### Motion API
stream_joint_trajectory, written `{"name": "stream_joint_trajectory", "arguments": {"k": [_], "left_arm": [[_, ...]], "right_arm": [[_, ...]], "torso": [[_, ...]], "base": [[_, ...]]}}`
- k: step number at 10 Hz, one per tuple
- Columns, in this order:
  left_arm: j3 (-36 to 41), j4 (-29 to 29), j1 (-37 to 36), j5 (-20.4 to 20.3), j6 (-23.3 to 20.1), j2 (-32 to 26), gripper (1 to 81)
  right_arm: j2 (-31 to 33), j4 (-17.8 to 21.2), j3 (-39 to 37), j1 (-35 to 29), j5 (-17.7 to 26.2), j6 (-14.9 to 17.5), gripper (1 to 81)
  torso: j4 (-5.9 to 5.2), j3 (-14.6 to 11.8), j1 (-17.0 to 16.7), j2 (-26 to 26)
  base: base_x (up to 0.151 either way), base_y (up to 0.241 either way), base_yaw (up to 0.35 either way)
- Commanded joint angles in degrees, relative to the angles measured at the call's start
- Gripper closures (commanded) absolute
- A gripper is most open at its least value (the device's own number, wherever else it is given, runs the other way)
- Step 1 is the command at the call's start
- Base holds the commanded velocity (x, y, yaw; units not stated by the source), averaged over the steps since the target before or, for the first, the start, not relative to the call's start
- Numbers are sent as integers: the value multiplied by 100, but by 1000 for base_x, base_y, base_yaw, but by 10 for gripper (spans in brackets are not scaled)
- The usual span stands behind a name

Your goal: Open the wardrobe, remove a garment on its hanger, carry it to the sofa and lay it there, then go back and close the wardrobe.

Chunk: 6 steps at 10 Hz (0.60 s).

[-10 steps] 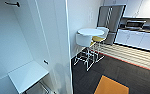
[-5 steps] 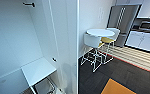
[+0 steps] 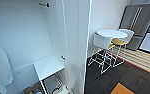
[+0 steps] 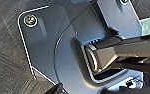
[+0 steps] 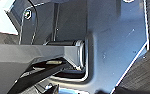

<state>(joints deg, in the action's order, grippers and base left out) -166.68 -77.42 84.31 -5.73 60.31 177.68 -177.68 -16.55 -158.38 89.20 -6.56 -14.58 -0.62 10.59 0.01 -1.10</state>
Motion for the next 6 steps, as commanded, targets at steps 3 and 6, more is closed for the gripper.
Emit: {"name": "stream_joint_trajectory", "arguments": {"k": [3, 6], "left_arm": [[-31, -54, -173, 300, -1, 31, 10], [-31, -54, -173, 300, -1, 40, 10]], "right_arm": [[-60, -23, 10, -222, 278, 25, 10], [-60, -23, 36, -266, 278, 25, 10]], "torso": [[0, 0, 2, 0], [0, 0, 0, 0]], "base": [[0, 0, 262], [0, 0, 270]]}}
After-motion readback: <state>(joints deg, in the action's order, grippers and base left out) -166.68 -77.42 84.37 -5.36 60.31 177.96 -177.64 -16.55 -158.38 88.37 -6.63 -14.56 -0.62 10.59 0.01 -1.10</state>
